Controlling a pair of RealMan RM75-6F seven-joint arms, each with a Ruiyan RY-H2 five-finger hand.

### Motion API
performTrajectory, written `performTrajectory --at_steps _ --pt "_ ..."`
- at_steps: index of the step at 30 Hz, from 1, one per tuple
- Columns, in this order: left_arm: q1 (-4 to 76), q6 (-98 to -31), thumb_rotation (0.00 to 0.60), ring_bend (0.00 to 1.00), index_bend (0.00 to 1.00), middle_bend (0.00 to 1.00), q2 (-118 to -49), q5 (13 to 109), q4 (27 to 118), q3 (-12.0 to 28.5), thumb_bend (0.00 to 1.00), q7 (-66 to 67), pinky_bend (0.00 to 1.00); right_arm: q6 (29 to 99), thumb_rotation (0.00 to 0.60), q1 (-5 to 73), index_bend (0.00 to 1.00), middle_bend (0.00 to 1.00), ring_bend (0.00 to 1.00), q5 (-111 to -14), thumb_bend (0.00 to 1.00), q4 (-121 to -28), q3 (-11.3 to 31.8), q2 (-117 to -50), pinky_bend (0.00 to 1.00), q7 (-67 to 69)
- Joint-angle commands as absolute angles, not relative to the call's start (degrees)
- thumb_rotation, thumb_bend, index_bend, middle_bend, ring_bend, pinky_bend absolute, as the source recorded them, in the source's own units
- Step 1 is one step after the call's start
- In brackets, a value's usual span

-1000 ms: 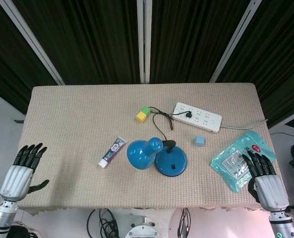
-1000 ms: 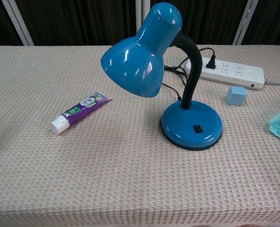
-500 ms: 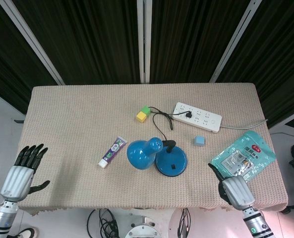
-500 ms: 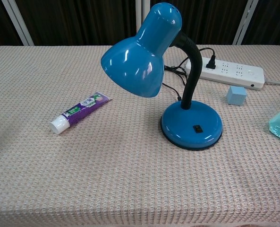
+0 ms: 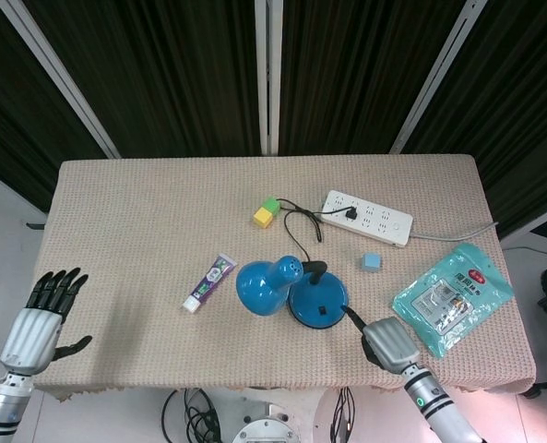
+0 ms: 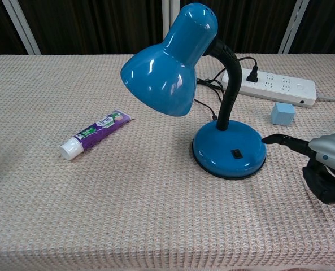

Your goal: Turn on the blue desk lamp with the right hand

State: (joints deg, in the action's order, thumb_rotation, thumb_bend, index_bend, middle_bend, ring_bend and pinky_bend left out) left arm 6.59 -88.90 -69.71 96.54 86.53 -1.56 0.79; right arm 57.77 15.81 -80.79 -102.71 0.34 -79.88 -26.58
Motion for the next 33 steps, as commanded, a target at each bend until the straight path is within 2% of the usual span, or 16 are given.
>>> performTrajectory --at_steps 1,33 --pt "6.6 -88.9 0.600 0.00 0.04 0.01 -69.7 96.6 86.5 -1.6 0.03 0.8 0.00 56.8 0.600 16.9 0.00 0.86 0.76 -79.3 0.78 -103.4 0.5 -80.9 0.82 -28.3" --pt "6.5 -89.1 0.600 0.00 0.04 0.01 -69.6 96.3 86.3 -1.5 0.03 0.2 0.00 55.1 0.600 21.9 0.00 0.87 0.76 -71.7 0.77 -103.0 -3.0 -82.7 0.82 -32.2"
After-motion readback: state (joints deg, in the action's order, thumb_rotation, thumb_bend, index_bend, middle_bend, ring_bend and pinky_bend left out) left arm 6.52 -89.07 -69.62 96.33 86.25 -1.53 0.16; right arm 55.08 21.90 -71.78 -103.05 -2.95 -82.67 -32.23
